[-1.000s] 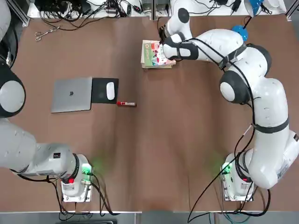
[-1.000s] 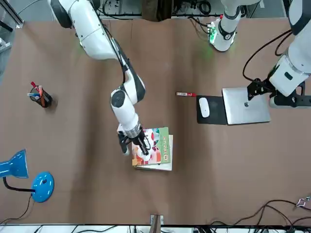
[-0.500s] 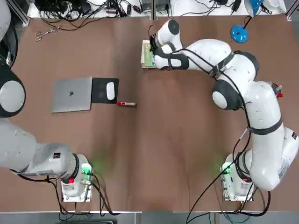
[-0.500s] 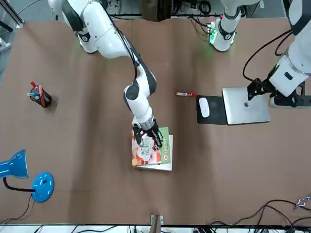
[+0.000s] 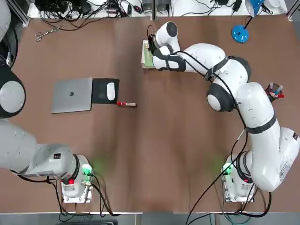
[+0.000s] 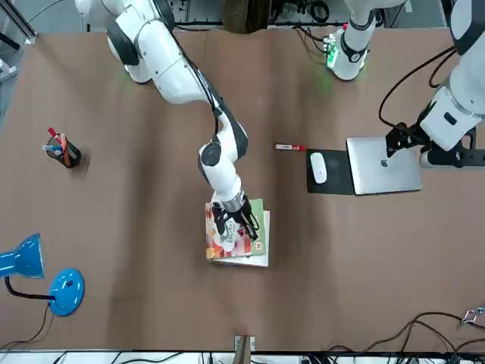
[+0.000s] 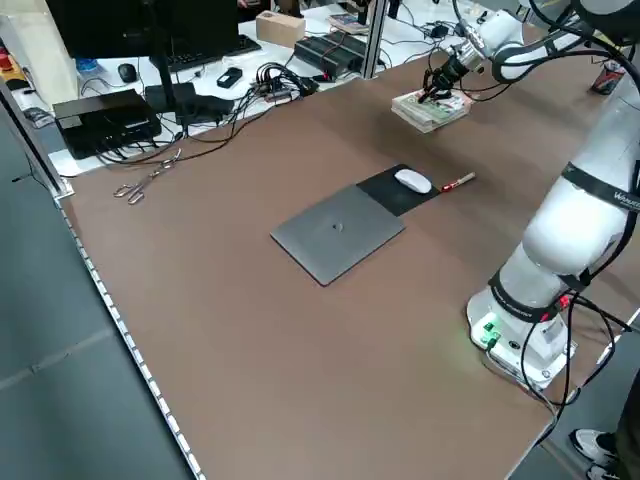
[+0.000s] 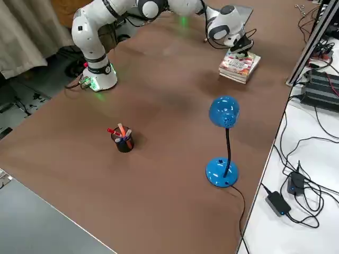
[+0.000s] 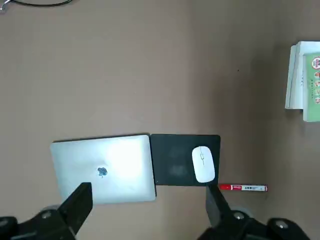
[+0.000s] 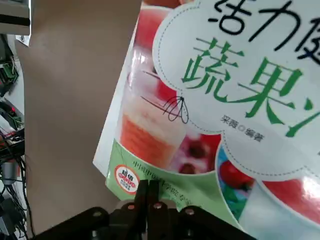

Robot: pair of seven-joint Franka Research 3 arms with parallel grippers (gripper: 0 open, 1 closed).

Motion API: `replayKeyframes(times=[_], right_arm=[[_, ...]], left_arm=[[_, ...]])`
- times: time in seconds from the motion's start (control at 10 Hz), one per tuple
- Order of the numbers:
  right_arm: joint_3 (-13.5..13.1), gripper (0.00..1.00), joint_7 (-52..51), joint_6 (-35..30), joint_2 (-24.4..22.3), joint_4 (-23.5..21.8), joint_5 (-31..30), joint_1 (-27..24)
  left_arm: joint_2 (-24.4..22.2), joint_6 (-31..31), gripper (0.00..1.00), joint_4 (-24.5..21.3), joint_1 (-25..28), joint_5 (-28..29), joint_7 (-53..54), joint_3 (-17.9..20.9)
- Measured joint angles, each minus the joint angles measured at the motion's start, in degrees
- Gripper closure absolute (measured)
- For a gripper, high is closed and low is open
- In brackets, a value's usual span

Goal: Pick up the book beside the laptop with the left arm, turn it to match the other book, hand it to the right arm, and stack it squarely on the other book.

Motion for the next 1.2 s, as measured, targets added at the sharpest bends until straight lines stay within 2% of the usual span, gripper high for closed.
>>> replayKeyframes(times=[1.2], right_arm=[[-0.6,0.96,0.0,0.0,2.8,4.8,0.0,-0.4]], left_arm=[[0.2,0.0,0.00,0.0,0.3,0.0,0.0,0.0]])
